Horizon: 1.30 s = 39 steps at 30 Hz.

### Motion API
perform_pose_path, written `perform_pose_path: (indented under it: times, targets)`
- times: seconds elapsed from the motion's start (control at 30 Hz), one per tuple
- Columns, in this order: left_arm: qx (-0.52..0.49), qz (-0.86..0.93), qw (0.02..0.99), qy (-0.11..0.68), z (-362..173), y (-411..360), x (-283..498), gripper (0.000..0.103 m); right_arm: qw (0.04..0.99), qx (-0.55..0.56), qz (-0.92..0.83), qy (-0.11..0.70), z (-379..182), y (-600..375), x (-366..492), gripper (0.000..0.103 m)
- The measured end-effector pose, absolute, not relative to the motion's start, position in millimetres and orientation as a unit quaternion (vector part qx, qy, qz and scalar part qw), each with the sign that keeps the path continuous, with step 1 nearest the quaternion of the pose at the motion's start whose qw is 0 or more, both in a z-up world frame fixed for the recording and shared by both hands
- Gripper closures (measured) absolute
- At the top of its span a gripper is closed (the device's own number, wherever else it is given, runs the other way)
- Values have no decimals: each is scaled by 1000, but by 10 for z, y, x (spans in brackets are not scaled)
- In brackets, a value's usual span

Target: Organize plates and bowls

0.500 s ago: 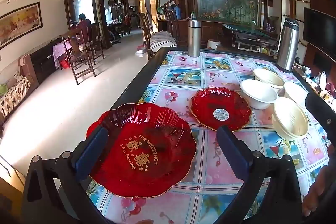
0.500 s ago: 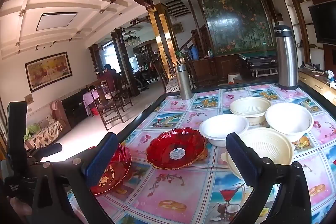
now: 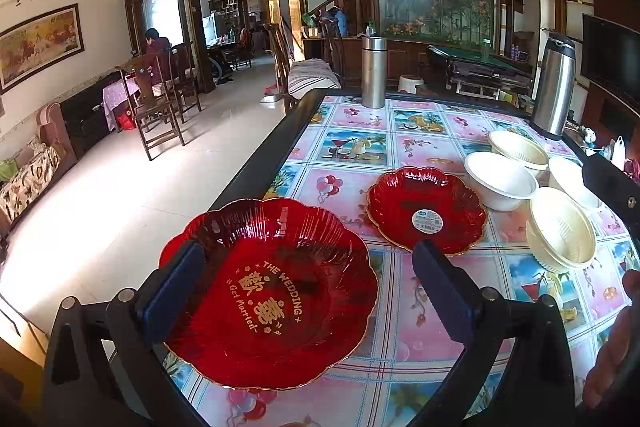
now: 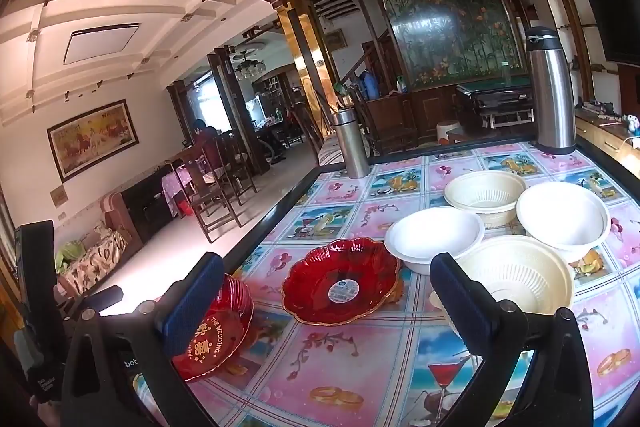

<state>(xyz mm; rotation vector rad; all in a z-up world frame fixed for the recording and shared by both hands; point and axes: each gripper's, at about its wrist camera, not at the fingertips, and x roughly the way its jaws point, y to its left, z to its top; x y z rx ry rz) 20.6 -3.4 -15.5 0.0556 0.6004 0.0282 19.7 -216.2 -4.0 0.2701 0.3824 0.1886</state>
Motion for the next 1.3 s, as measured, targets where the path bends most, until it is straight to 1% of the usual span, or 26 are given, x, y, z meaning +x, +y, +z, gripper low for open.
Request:
perform_pose_path:
  times: [0.27,0.67,1.1,1.3]
  targets:
    - [21,-8,957,291,-192,-46,241,0,960,160,85,213,-111,-2201,340,0]
    - [14,-16,952,304,-214,-74,393,0,949,168,86,251,-288,-2101,574,0]
    - [10,-5,948,317,-254,-9,436,0,910,261,121,298,-418,-2229,838,0]
    - [8,-9,945,327,-286,3,468,0,891,285,117,333,-533,-2222,951,0]
